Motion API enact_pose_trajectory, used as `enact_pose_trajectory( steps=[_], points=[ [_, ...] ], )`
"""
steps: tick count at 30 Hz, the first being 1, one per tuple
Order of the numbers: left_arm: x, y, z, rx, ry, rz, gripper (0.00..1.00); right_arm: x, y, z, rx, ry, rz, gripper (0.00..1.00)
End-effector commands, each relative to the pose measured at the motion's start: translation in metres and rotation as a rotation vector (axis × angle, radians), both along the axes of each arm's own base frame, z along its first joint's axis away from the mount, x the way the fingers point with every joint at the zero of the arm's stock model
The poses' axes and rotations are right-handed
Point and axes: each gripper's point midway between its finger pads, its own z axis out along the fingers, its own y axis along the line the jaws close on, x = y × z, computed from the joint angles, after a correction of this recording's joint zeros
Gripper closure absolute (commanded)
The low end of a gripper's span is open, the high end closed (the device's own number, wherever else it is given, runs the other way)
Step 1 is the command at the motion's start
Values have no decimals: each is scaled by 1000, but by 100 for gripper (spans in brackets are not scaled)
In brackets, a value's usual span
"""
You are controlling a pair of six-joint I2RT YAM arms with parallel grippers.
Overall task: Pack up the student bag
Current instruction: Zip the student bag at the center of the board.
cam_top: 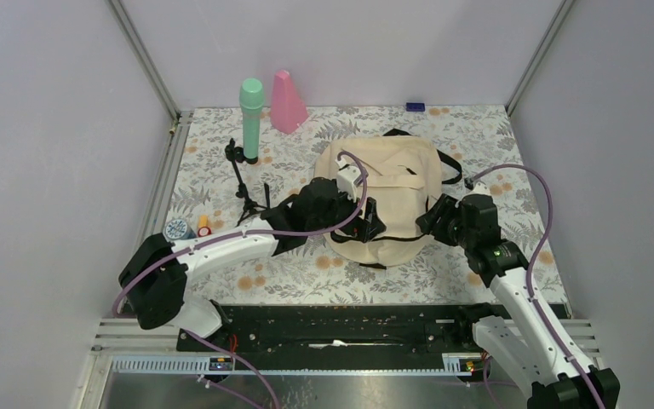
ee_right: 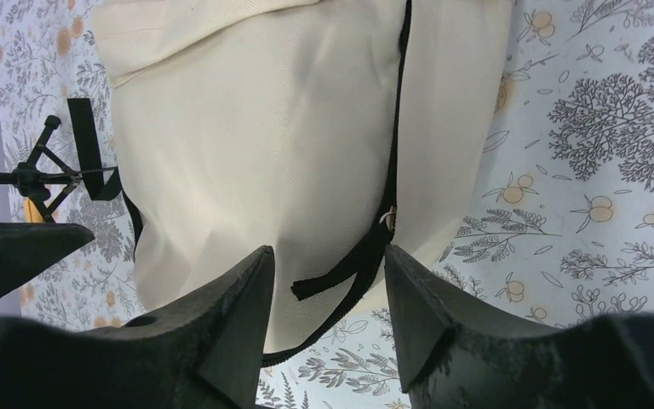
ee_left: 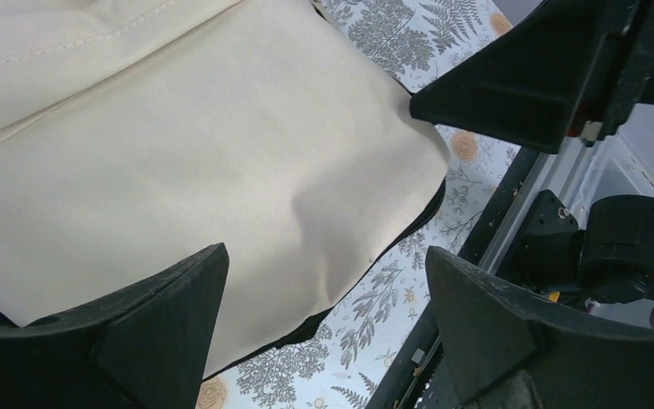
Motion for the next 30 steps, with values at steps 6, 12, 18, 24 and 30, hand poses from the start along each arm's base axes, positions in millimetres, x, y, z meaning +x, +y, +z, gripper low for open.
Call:
enact_pose_trajectory(
  steps=[6,12,18,24,30],
  points=[
    [7,-34,11,-124,28,-54,11,6,2,-7,70,-12,-70,63],
    [16,-37,-6,-89,46,-20,11,4,0,-10,64,-7,-74,74],
    [25,-34,-23,-67,87,17,11,-1,-5,-11,54,-11,-95,75],
    [28,-32,-27,-63,97,29,11,-4,-6,-13,61,-7,-100,71],
    [30,-31,-28,-63,99,31,11,-4,-6,-13,62,-8,-102,95]
  ],
)
